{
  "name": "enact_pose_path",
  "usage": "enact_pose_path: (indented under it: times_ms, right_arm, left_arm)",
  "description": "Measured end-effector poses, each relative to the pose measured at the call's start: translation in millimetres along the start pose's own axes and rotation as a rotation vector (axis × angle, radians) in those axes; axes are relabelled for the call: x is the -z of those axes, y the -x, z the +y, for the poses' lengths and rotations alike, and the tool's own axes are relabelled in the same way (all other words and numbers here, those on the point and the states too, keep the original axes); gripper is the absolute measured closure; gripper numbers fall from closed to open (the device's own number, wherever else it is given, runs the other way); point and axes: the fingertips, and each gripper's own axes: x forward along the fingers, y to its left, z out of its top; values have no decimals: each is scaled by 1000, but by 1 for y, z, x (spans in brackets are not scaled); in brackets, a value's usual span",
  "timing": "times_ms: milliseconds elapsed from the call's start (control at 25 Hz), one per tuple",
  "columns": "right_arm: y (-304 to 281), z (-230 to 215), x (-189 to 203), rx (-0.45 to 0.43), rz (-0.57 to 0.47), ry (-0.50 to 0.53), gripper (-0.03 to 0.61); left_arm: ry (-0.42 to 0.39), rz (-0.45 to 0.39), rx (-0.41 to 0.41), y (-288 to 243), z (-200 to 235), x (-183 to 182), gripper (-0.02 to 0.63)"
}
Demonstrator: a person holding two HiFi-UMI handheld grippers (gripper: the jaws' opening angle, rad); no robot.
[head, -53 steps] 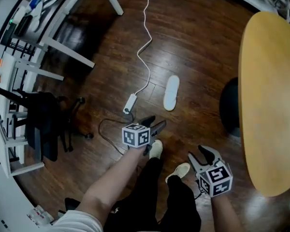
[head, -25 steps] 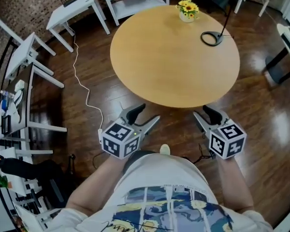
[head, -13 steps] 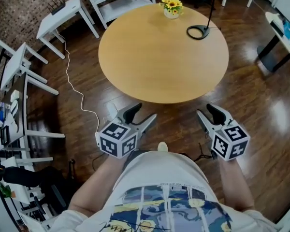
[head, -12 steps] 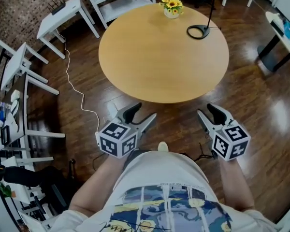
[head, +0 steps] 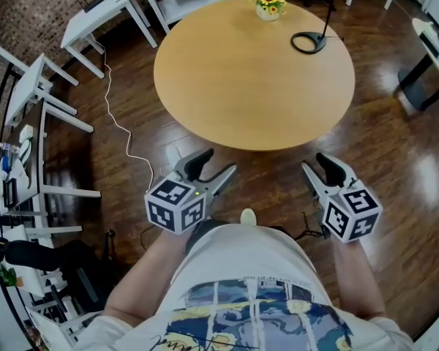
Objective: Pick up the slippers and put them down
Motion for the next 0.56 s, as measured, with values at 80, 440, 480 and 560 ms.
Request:
enact_pose_path:
  times_ms: [80, 440, 480, 560]
  right_arm:
    - [-3, 0, 2, -11, 2, 1, 379]
    - [-20, 14, -6, -57, 8, 25, 379]
    - [-21, 15, -6, -61, 8, 27, 379]
    - [-23, 17, -6, -66, 9, 31, 379]
  left_arm:
    - [5, 3, -7, -1, 2, 4, 339]
    - [26, 0, -44, 10, 18, 6, 339]
    - [26, -1, -46, 11, 19, 6, 339]
    - [27, -3, -49, 12, 21, 6, 339]
